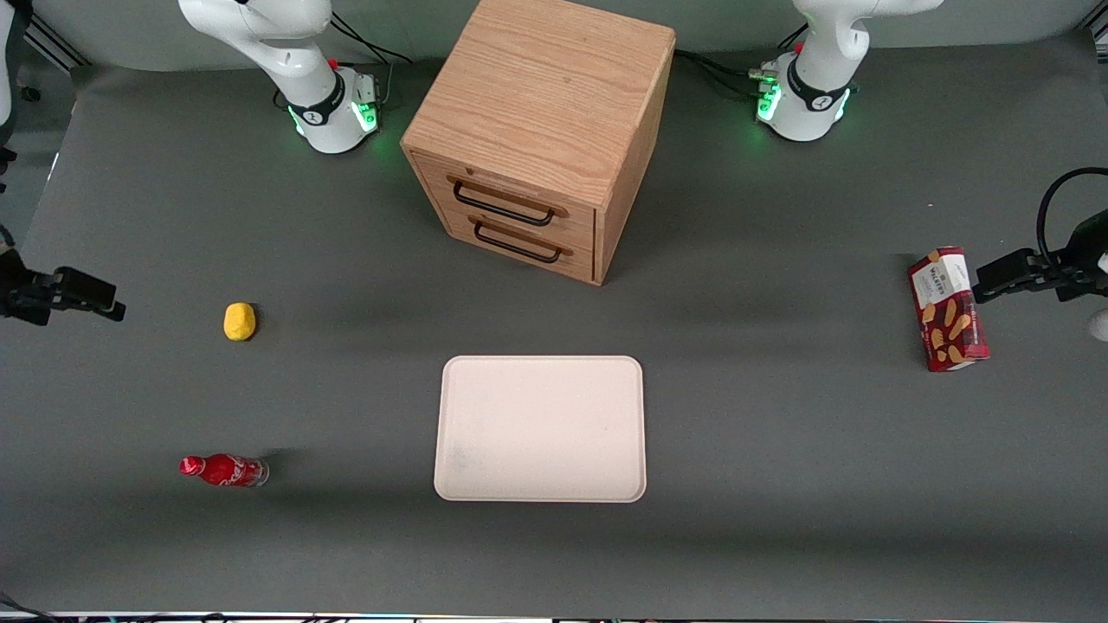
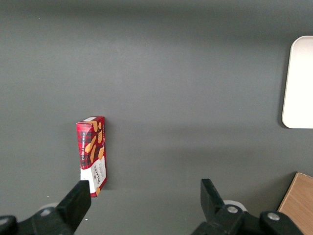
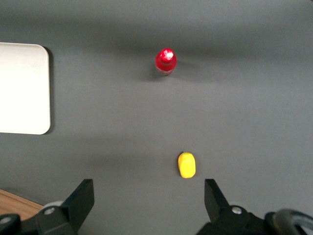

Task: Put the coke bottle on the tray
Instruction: 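Move the open right gripper down over the red Coca-Cola bottle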

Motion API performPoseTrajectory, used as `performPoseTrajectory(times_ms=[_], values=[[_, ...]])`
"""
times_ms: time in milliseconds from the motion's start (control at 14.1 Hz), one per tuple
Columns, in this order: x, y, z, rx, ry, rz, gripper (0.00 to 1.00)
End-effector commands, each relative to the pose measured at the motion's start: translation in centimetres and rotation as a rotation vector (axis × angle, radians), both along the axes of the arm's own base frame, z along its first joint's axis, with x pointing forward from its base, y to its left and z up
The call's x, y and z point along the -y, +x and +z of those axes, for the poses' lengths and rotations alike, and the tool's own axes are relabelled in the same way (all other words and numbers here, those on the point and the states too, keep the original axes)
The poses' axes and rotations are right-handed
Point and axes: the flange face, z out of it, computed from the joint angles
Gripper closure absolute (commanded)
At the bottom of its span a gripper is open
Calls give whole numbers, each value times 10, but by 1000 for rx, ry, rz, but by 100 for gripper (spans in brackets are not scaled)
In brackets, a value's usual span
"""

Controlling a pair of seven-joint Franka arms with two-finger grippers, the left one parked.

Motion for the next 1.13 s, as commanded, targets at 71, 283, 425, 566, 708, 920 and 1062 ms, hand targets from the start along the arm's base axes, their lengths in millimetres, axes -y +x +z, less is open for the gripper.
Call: performPoseTrajectory(times_ms=[71,283,425,566,708,920,1062], values=[[21,42,-13,6,57,4,0],[24,64,-29,6,71,10,0],[23,79,-39,25,72,81,0],[24,91,-53,30,73,90,0],[25,96,-57,48,71,91,0],[30,93,-50,56,57,84,0],[31,92,-54,40,19,84,0]])
